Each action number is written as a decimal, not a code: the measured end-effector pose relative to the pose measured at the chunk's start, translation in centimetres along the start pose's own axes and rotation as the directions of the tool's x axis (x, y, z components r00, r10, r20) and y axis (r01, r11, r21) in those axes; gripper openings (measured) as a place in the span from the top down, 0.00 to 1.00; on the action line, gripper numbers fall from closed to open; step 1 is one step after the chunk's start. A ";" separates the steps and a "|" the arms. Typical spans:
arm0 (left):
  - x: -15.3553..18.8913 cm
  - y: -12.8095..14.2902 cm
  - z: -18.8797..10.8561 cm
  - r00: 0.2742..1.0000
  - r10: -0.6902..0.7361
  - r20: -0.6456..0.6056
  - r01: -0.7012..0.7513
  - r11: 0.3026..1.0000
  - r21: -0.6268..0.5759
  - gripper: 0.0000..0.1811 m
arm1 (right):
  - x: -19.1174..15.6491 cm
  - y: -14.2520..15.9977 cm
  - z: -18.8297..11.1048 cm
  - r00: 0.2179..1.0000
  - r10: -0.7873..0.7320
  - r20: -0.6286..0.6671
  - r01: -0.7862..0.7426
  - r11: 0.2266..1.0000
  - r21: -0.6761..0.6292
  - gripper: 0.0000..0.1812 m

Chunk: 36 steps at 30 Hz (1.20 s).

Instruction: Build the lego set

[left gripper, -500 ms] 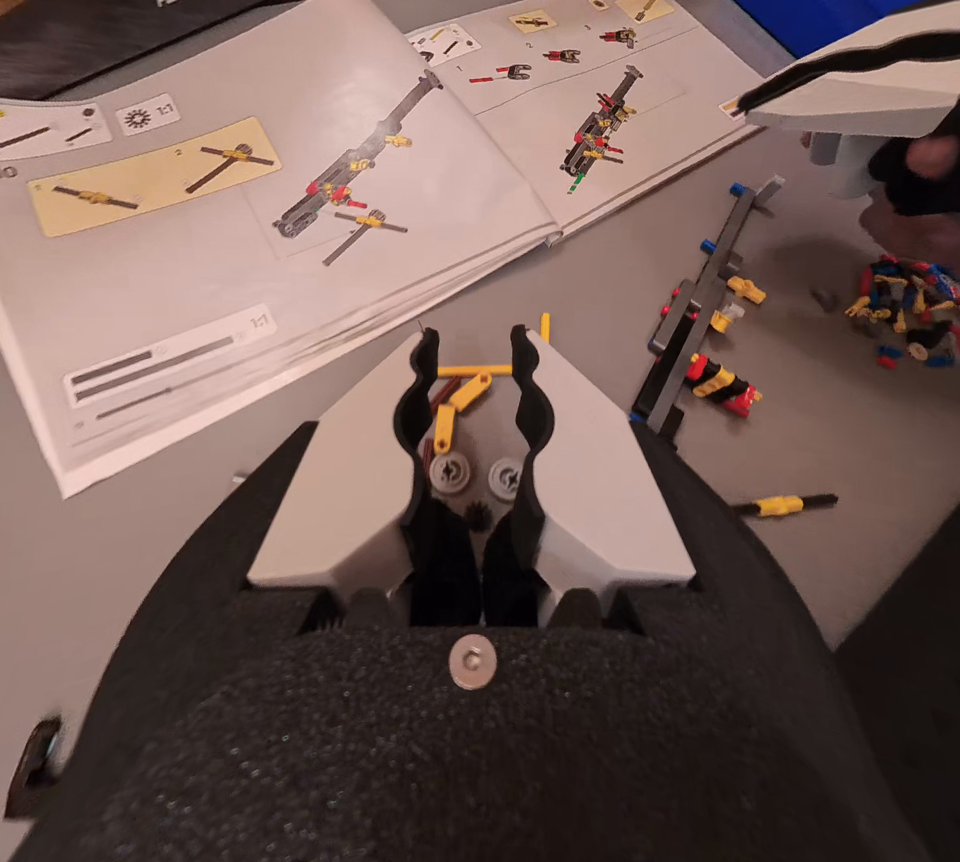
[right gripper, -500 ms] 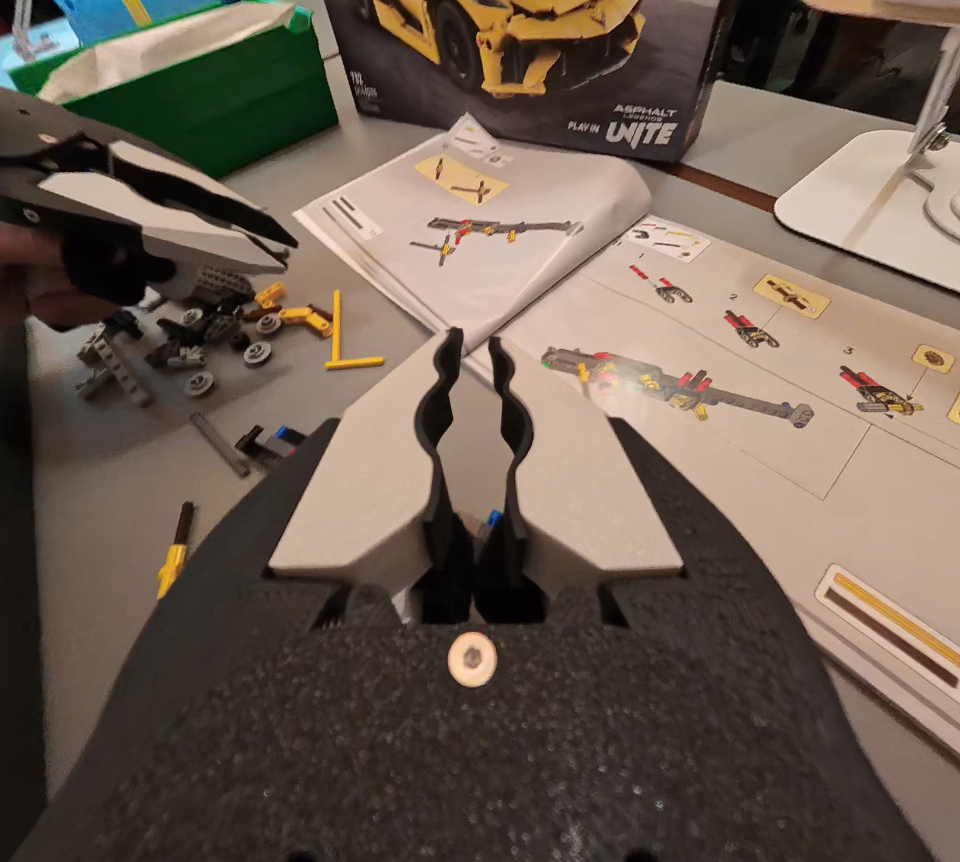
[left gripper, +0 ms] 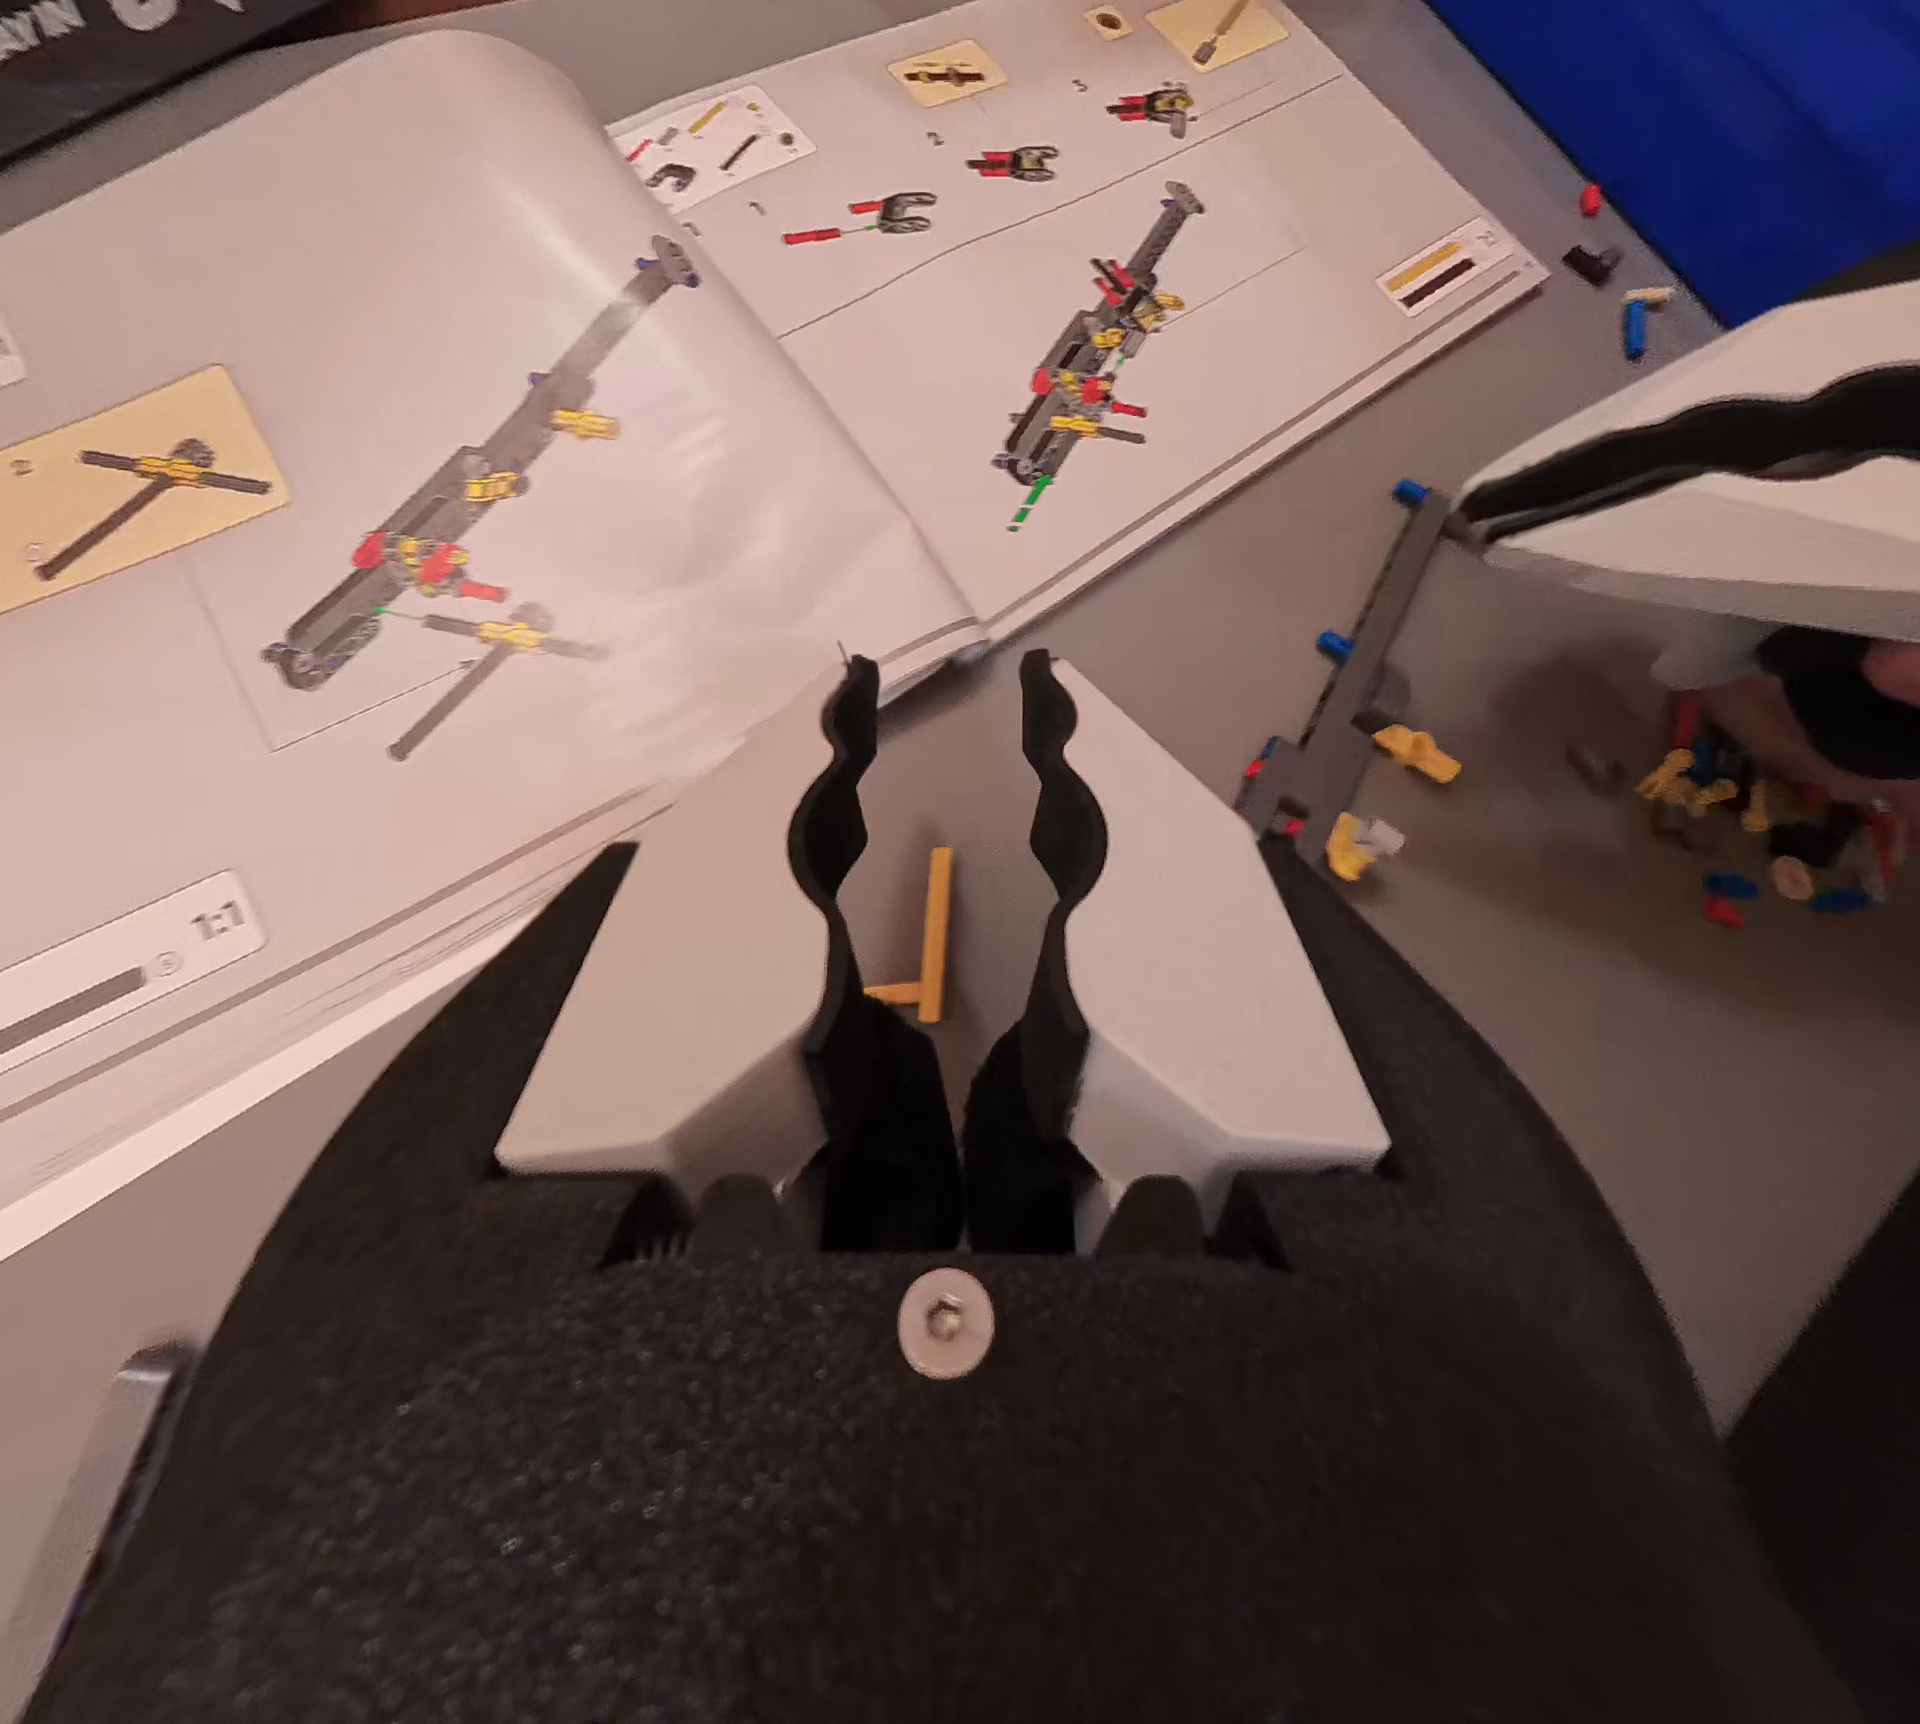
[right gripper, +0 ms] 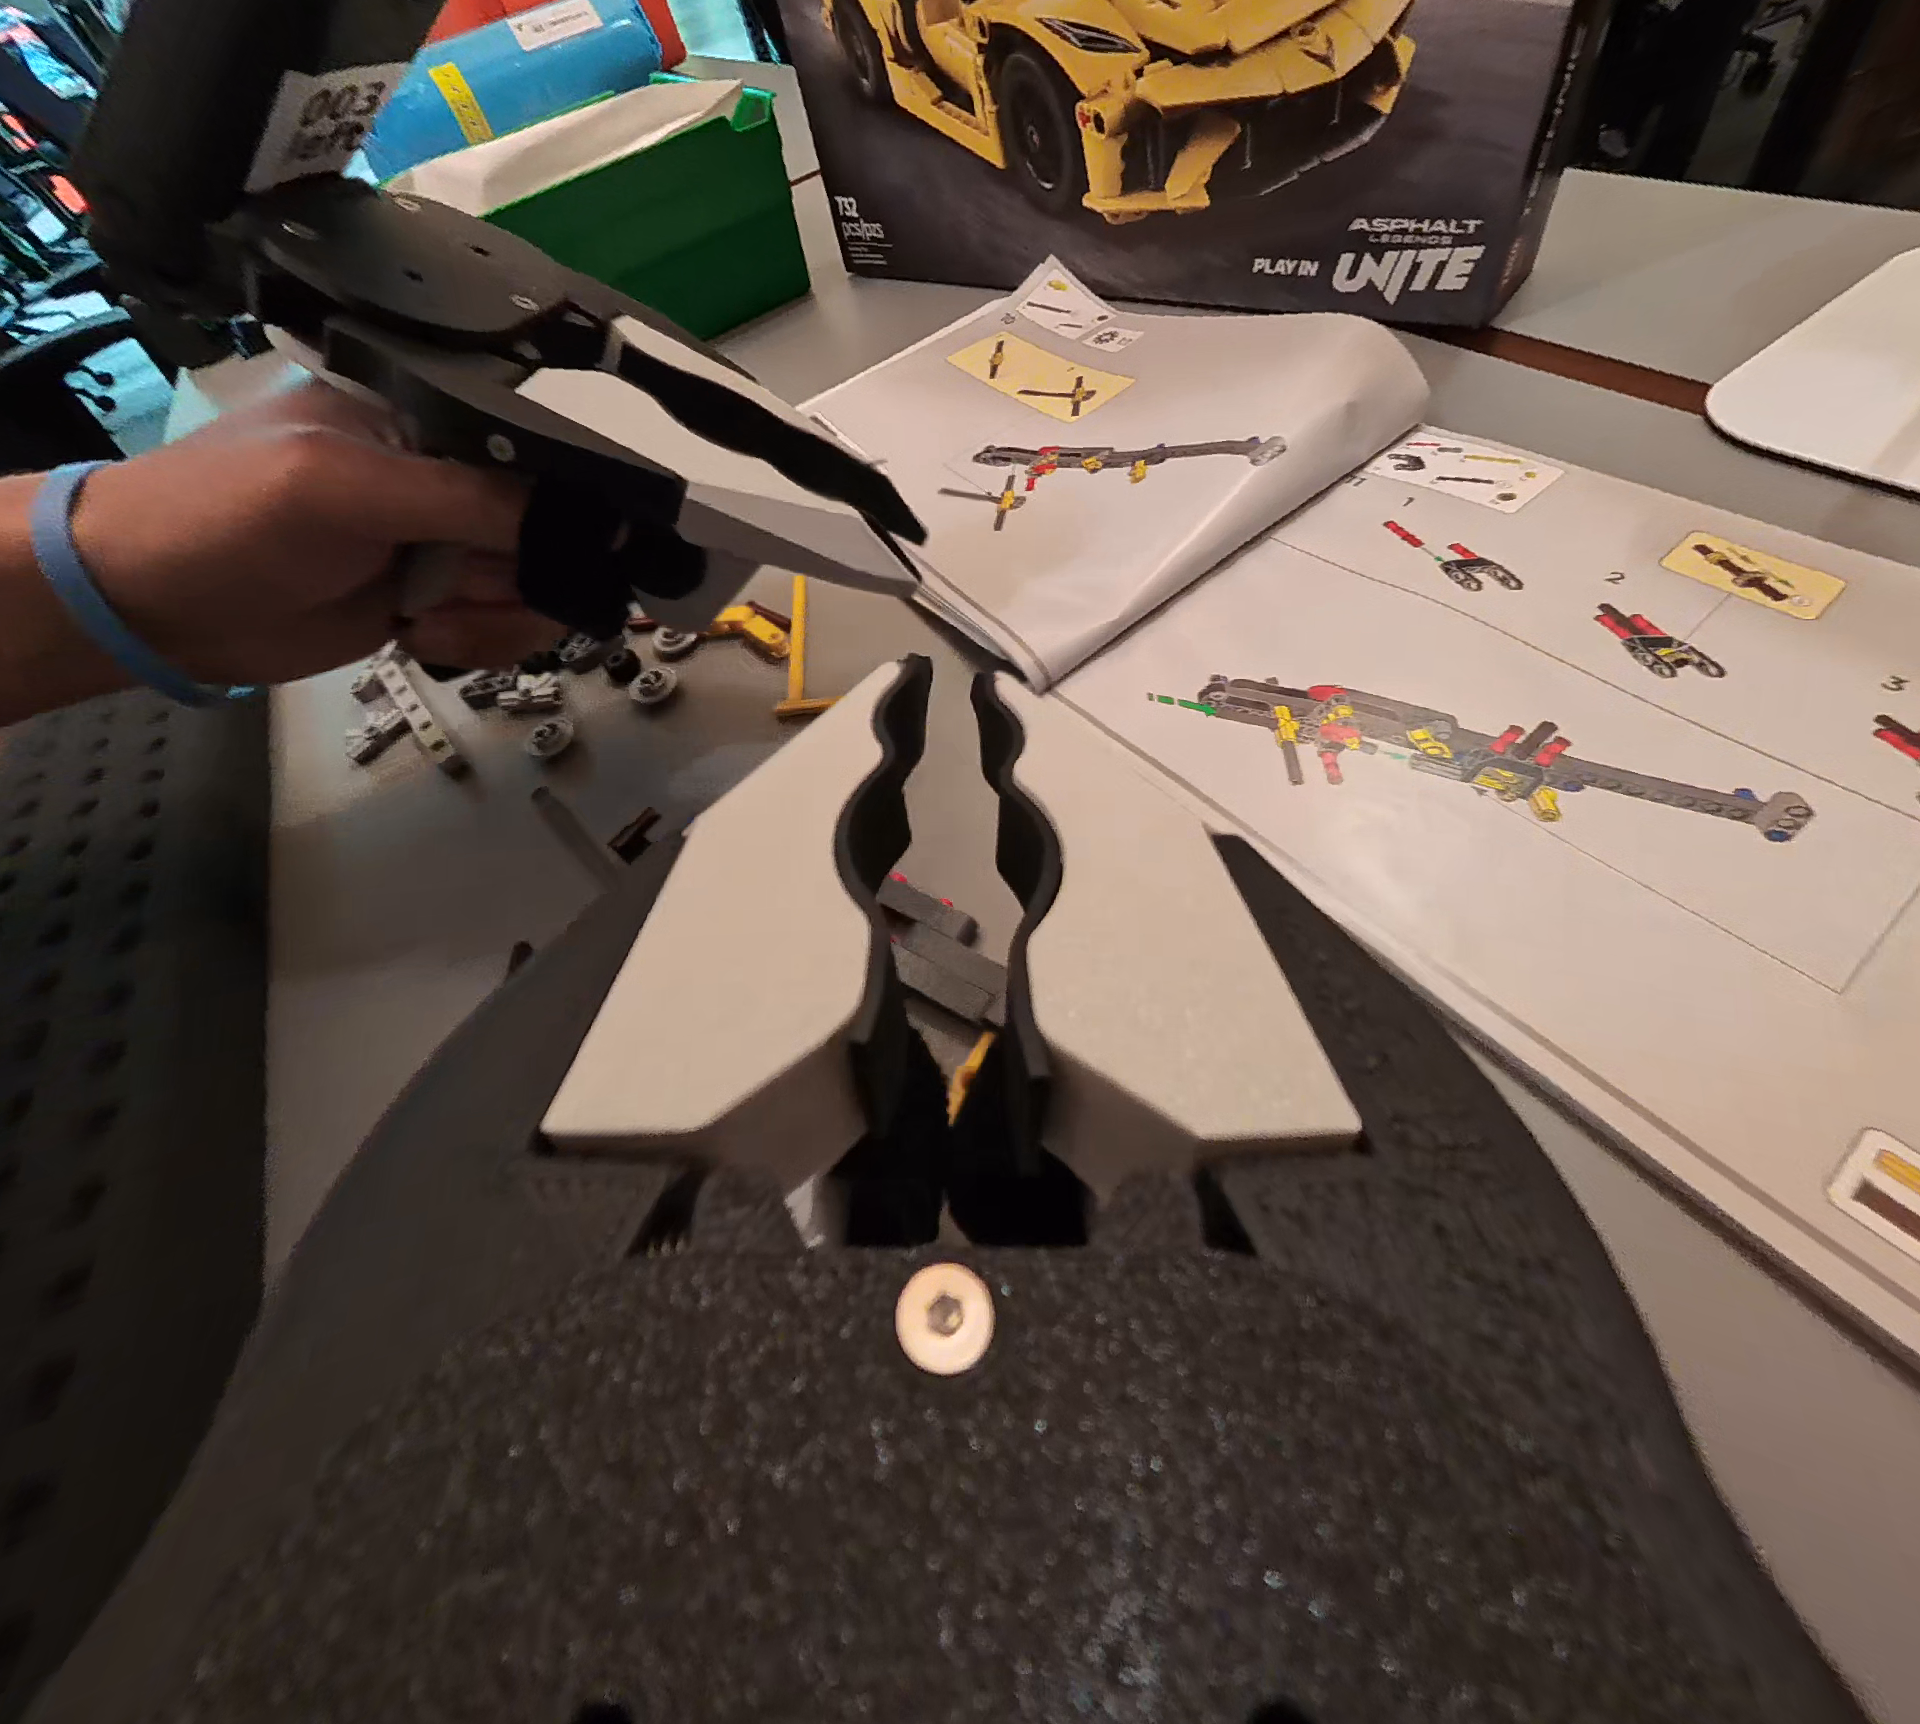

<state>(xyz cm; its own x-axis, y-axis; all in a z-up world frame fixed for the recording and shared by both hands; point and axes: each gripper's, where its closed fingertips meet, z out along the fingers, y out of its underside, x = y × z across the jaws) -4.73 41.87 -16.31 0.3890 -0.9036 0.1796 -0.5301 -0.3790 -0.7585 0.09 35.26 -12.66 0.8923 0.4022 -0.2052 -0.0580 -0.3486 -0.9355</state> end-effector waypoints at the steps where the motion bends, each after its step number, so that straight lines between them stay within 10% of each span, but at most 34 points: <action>1: 0.5 -0.1 0.0 1.000 0.001 -0.010 -0.001 1.000 0.000 0.86 | -0.2 -0.1 0.0 1.000 0.005 0.009 -0.005 1.000 0.006 0.95; 19: 2.1 5.4 -8.8 0.989 0.148 0.029 -0.147 0.989 -0.020 0.86 | -0.1 -1.4 -3.1 0.985 -0.102 -0.138 0.102 0.995 -0.010 0.93; 27: 0.9 10.3 -14.9 0.992 0.100 0.081 -0.104 0.993 0.048 0.86 | -3.3 5.0 -12.3 0.938 -0.039 -0.346 -0.015 0.988 -0.153 0.90; 36: -0.1 13.6 -17.1 1.000 0.002 0.019 -0.005 0.990 0.140 0.86 | -6.5 9.0 -12.4 0.916 -0.079 -0.392 -0.004 0.979 -0.206 0.91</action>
<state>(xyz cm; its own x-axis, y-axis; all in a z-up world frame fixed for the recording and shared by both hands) -24.84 33.37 -15.88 0.4020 -0.9004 0.1663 -0.4215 -0.3432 -0.8394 -0.69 19.05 -16.22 0.9979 0.0640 -0.0012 0.0321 -0.5171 -0.8553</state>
